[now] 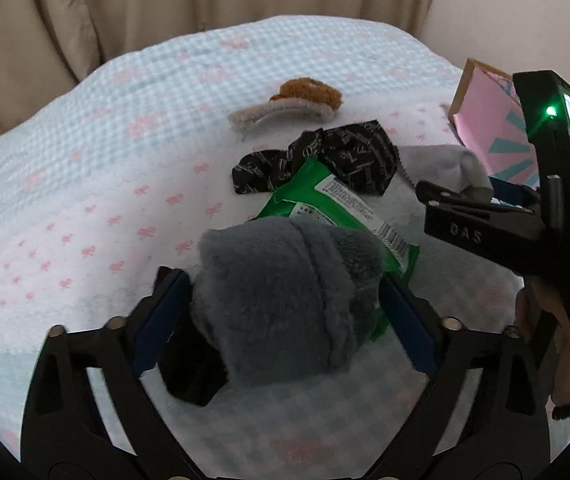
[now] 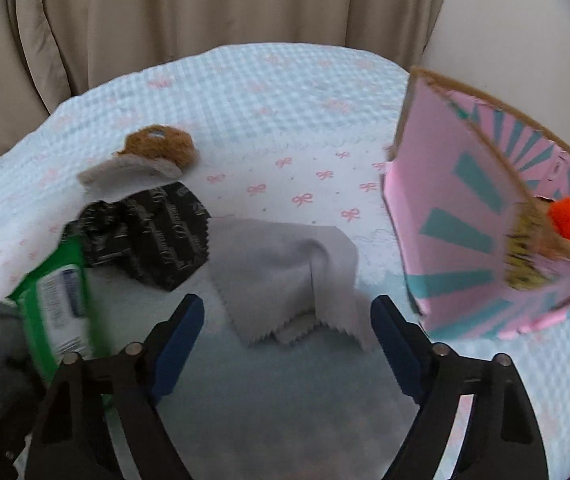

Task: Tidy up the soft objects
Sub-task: 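Grasp the grey fuzzy sock with the left tool while the right tool grasps the grey cloth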

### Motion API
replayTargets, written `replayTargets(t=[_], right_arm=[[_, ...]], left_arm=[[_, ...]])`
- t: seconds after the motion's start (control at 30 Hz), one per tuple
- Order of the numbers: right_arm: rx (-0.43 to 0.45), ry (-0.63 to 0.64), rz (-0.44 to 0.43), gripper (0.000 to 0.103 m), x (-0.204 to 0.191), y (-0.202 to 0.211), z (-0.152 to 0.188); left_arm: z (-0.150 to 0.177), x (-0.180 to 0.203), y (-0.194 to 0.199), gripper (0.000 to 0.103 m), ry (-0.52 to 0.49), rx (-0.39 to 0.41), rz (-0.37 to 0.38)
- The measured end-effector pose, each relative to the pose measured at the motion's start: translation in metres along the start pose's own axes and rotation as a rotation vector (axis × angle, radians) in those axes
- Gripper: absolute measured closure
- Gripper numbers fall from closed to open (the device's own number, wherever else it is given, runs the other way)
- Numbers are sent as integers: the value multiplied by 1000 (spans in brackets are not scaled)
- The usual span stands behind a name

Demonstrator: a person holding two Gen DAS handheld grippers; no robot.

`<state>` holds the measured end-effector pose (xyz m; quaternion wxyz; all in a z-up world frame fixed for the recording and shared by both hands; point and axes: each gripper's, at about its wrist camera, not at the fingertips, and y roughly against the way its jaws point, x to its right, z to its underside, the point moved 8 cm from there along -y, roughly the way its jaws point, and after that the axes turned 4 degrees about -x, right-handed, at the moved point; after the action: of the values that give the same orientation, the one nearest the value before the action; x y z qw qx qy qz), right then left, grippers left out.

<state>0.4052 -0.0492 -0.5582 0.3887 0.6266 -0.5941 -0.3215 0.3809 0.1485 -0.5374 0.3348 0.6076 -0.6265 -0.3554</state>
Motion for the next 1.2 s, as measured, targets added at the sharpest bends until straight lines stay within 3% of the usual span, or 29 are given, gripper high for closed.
replayTargets(t=[0.07, 0.27, 0.33, 0.53, 0.87, 1.2], right_arm=[[-2, 1, -6, 29, 0, -10, -3], [-8, 26, -3, 50, -4, -23, -9], [-8, 35, 8, 66, -5, -22, -10], [-14, 23, 23, 87, -3, -17, -11], [15, -6, 12, 88, 0, 34, -24], [67, -38, -1, 88, 12, 157, -51]], left_arm=[[0, -2, -4, 26, -6, -1, -13], [-2, -7, -7, 38, 4, -15, -2], [-2, -7, -6, 42, 11, -14, 3], [-6, -11, 7, 47, 27, 6, 25], [-25, -10, 58, 47, 48, 40, 39], [-65, 10, 170, 47, 47, 103, 63]])
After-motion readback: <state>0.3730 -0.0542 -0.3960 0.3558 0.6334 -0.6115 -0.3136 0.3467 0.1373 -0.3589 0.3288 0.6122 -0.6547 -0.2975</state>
